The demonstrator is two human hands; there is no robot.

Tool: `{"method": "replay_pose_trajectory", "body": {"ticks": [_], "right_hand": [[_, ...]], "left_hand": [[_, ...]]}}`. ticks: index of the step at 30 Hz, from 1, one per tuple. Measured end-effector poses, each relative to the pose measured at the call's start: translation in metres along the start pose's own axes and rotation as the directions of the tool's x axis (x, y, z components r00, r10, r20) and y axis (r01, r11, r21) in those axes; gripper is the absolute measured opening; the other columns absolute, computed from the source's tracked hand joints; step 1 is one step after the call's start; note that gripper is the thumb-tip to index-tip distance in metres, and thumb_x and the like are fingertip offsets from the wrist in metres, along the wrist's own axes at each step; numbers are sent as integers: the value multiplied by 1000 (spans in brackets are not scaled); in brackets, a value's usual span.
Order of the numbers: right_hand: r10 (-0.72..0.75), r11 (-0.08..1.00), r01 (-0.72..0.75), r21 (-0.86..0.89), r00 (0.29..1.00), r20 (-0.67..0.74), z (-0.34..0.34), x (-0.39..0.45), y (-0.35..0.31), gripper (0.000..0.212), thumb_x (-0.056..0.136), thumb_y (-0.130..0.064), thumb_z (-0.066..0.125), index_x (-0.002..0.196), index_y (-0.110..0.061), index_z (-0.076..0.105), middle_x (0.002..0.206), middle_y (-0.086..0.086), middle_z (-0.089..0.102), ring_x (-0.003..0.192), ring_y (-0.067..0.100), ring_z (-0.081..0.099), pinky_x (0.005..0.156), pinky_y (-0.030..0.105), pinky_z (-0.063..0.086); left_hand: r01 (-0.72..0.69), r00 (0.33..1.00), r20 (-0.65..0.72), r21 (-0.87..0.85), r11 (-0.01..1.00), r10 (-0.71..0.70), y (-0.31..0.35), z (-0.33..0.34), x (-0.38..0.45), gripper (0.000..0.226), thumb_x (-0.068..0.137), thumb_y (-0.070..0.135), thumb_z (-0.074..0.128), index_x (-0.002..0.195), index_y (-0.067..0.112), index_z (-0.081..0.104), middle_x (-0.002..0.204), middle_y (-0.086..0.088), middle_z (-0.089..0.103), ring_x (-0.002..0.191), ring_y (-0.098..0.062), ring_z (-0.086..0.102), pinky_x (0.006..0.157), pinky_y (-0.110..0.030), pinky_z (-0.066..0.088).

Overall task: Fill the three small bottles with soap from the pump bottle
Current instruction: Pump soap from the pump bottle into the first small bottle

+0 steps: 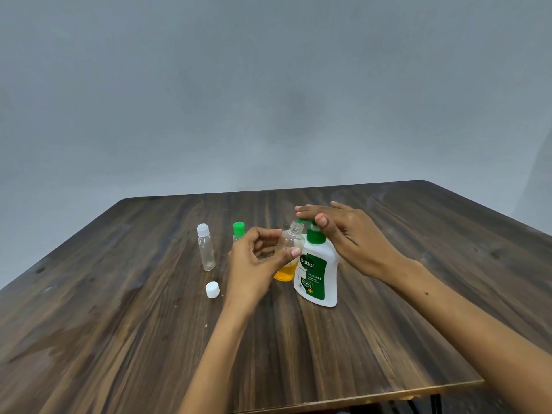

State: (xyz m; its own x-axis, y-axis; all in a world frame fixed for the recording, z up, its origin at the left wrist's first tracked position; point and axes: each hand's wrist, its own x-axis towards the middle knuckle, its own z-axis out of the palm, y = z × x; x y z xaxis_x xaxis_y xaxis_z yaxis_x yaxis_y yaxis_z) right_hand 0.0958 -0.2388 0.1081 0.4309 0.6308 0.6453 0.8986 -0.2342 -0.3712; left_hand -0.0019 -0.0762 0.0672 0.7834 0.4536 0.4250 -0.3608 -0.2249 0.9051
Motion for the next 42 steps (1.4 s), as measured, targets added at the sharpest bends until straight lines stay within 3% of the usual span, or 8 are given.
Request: {"method": "replay_pose_trajectory", "body": {"ticks": [10,16,28,37,42], "right_hand": [[18,998,-16,61,999,-33,3,-2,1,82,90,-74,14,120,-18,68,127,-9,64,124,5,54,111,45,35],[-12,999,12,29,1000,-22,-1,3,0,86,90,-74,10,123,-18,65,130,-6,62,125,6,53,113,39,31],[-10,1000,10,-2,1000,-6,-1,6,-1,86,89,-75,9,121,-19,67,128,-7,63,121,6,56,113,38,31],[1,1000,-1,2,1000,-9,2,1,0,85,90,-75,11,120,-19,67,125,-6,65,121,7,56,112,41,32],[3,1000,-2,-11,1000,16,-3,4,-2,89,87,-77,6,129,-21,61,132,-9,60,123,2,53,114,35,28]], "left_hand": [[10,1000,12,-10,1000,-10,-3,2,-1,44,56,33,82,95,18,67,97,2,74,92,-10,71,78,-21,57],[13,1000,10,-15,1000,-13,-1,1,-3,34,65,17,84,94,20,66,96,6,73,89,-4,70,74,-15,55],[18,1000,3,-32,999,-18,-3,-1,-1,42,58,31,83,95,19,67,98,1,74,94,-12,71,81,-24,57],[18,1000,-4,-23,1000,-18,0,0,0,38,64,21,85,97,17,67,99,1,74,94,-10,71,80,-21,57],[17,1000,0,-41,999,-17,2,-1,-2,32,68,11,85,93,18,67,95,3,75,91,-9,71,74,-18,55]]}}
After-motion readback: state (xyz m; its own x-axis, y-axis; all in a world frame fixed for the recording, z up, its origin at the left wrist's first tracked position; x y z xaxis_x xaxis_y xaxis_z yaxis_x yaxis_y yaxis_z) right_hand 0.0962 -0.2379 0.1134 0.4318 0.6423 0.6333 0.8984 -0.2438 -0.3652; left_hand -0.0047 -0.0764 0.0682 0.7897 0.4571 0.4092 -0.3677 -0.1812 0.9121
